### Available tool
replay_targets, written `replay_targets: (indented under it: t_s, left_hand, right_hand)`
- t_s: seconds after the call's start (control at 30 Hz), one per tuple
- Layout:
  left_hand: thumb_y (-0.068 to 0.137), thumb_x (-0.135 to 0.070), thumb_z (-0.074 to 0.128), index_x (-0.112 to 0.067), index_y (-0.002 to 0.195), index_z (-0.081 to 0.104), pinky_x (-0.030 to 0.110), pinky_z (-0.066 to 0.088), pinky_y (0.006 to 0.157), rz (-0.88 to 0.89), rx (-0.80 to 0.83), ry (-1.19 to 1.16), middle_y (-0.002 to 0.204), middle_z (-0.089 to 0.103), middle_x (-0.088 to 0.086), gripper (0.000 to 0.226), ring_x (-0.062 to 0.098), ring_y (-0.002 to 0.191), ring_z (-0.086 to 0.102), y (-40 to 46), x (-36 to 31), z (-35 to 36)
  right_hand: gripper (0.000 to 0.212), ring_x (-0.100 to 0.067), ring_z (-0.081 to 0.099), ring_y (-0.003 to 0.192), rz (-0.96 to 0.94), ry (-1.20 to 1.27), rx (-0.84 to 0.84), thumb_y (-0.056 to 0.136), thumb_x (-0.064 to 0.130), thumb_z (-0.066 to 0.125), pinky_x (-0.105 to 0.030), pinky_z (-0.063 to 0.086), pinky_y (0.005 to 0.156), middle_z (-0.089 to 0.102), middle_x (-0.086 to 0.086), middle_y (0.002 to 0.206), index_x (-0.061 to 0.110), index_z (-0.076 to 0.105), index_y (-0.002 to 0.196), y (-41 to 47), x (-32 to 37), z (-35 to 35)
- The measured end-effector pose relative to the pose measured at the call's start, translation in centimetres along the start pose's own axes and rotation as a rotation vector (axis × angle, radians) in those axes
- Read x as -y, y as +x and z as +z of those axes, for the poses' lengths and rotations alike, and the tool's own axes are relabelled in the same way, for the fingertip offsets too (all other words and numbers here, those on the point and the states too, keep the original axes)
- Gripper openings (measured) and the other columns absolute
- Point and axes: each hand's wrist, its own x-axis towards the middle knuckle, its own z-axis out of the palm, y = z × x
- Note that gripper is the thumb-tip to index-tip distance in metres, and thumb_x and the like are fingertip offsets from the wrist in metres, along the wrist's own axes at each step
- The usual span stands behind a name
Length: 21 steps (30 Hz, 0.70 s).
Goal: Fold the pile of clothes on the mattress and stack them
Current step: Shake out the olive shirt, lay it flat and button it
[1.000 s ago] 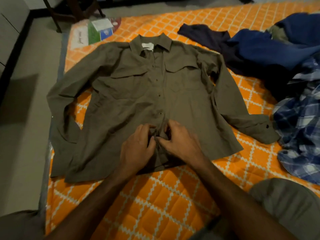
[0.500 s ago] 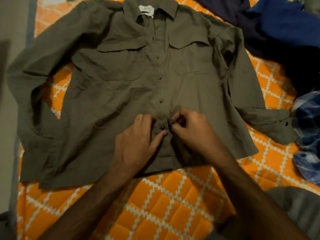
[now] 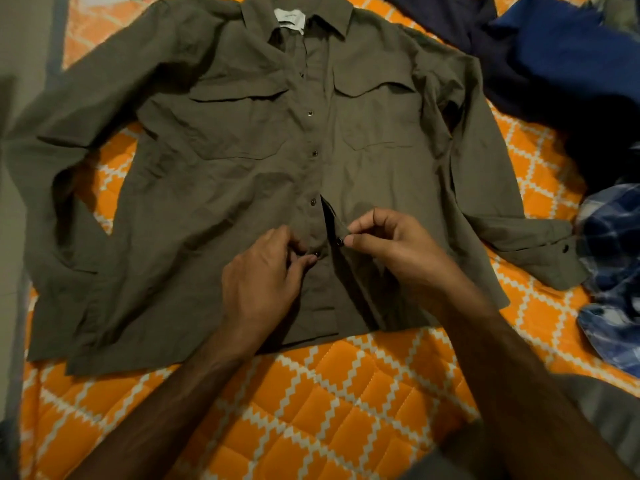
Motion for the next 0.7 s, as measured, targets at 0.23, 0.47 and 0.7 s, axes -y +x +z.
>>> replay_targets:
  t_s: [0.23,0.47,0.7]
  left_hand:
    - [0.089,-0.045,0.069,-0.033,0.104,0.067,0.034,0.052,0.069,-0.024,0.062,-0.110,0.093,0.063,-0.015,0.020,0.006,0.086,0.061,0.5,0.3,-0.6]
    - [0.085,-0.037,0.074,-0.032,0.092,0.075,0.037,0.055,0.069,-0.091,0.071,-0.244,0.085,0.064,-0.014,0.009,0.001,0.078,0.059,1.0,0.4,-1.2]
    - [0.084,-0.035,0.077,-0.030,0.084,0.073,0.043,0.059,0.072,-0.214,0.108,-0.454,0.079,0.071,-0.014,0.006,0.002,0.076,0.066,1.1,0.2,-1.7]
  right_hand:
    - [0.007,-0.013,0.067,0.082,0.027,-0.333,0.003,0.091,0.023,0.073,-0.036,0.055,0.073,0.070,0.002,0.087,0.026,0.069,0.096,0.5,-1.2,0.2]
    - [0.004,-0.022,0.067,0.080,0.009,-0.250,0.022,0.091,0.021,0.072,-0.042,0.054,0.073,0.072,-0.007,0.087,0.021,0.070,0.088,0.2,0.0,-1.5]
    - [0.006,-0.012,0.064,0.074,-0.048,-0.215,-0.065,0.091,0.020,0.072,-0.035,0.053,0.068,0.069,0.000,0.083,0.020,0.068,0.087,-0.3,0.6,-1.0]
